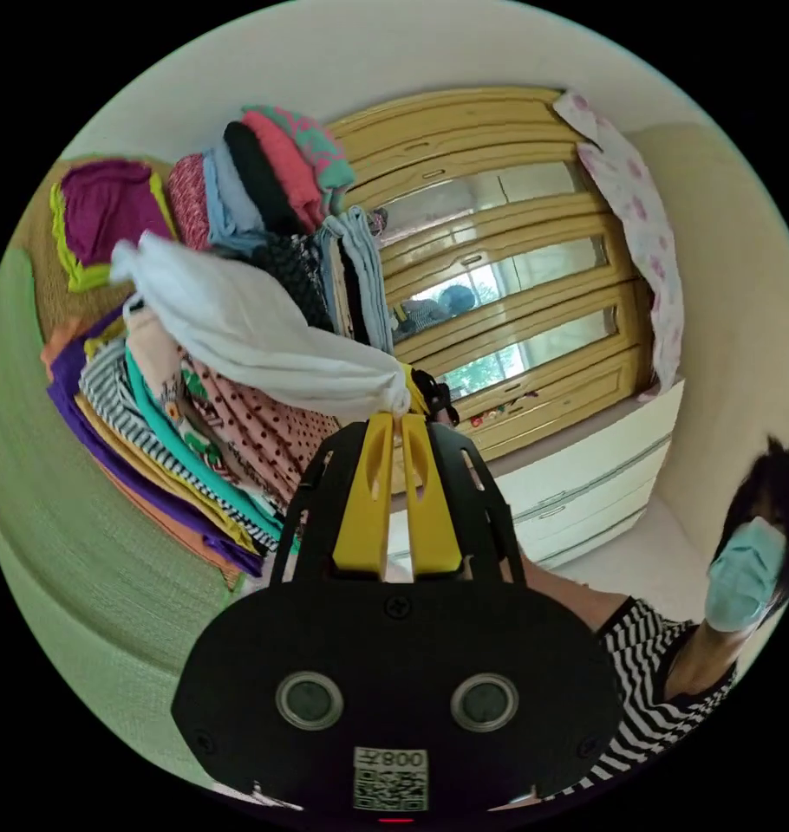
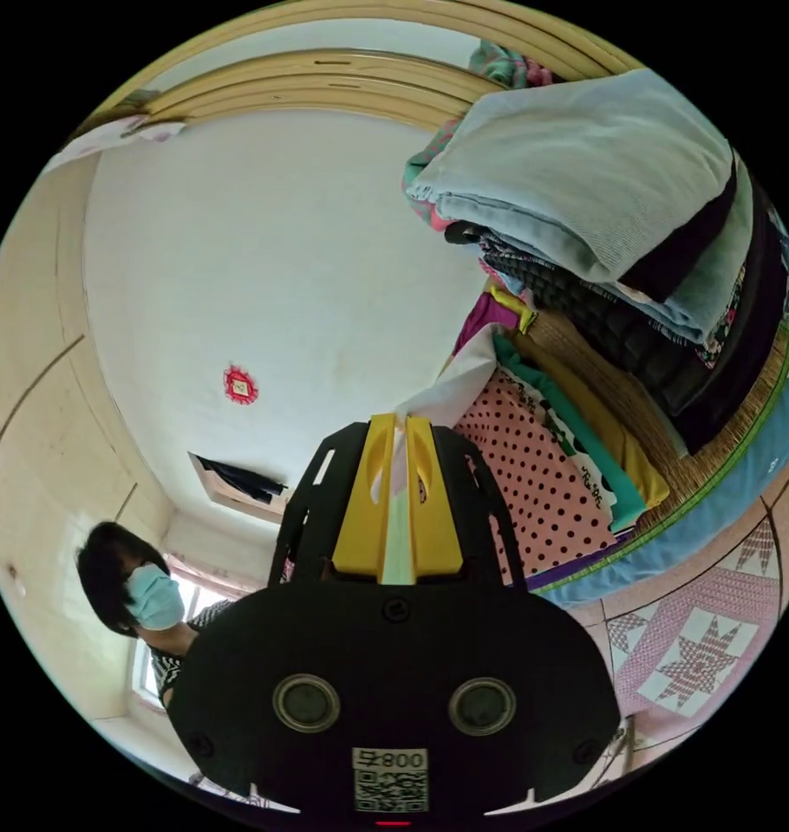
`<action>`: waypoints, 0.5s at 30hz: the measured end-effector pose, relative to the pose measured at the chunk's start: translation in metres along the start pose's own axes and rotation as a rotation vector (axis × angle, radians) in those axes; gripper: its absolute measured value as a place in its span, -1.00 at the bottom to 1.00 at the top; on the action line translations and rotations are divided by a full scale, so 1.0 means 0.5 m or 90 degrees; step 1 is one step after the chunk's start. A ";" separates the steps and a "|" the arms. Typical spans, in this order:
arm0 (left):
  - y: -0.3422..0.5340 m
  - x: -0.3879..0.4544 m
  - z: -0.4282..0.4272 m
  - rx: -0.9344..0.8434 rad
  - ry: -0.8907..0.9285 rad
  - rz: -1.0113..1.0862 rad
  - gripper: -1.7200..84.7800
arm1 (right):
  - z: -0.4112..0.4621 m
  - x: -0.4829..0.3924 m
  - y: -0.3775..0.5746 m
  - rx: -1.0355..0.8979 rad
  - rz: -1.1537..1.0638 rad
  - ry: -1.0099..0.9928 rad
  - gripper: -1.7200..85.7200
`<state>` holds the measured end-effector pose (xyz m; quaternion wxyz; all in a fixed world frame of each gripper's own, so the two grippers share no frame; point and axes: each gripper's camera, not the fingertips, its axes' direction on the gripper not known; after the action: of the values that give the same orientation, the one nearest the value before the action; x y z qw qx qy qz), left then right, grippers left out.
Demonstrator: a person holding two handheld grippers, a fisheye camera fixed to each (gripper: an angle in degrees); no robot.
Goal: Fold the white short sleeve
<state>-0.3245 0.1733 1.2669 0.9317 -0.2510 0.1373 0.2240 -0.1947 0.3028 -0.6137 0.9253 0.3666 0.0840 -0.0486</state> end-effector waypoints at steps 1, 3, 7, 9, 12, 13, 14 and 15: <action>-0.008 0.003 0.024 -0.001 -0.018 0.034 -0.93 | -0.007 -0.010 -0.008 -0.001 -0.006 0.001 -0.92; -0.014 0.007 0.065 -0.006 -0.046 0.087 -0.93 | -0.041 -0.055 -0.038 0.005 -0.037 -0.003 -0.92; 0.029 -0.032 0.200 -0.063 -0.122 0.165 -0.92 | -0.095 -0.096 -0.064 -0.009 -0.067 0.042 -0.92; 0.063 -0.081 0.271 -0.106 -0.152 0.167 -0.92 | -0.125 -0.067 -0.063 -0.040 -0.028 0.110 -0.92; 0.124 -0.184 0.376 -0.165 -0.195 0.140 -0.92 | -0.160 0.002 -0.047 -0.048 0.046 0.135 -0.92; 0.143 -0.224 0.406 -0.179 -0.201 0.125 -0.92 | -0.167 0.015 -0.044 -0.045 0.058 0.132 -0.91; 0.151 -0.243 0.418 -0.181 -0.199 0.115 -0.92 | -0.179 0.036 -0.039 -0.038 0.080 0.124 -0.91; 0.164 -0.277 0.437 -0.182 -0.190 0.101 -0.92 | -0.191 0.052 -0.037 -0.033 0.097 0.120 -0.91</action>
<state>-0.4522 0.3041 1.4672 0.8759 -0.3331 -0.0159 0.3486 -0.1834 0.3539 -0.6995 0.9234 0.3512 0.1435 0.0584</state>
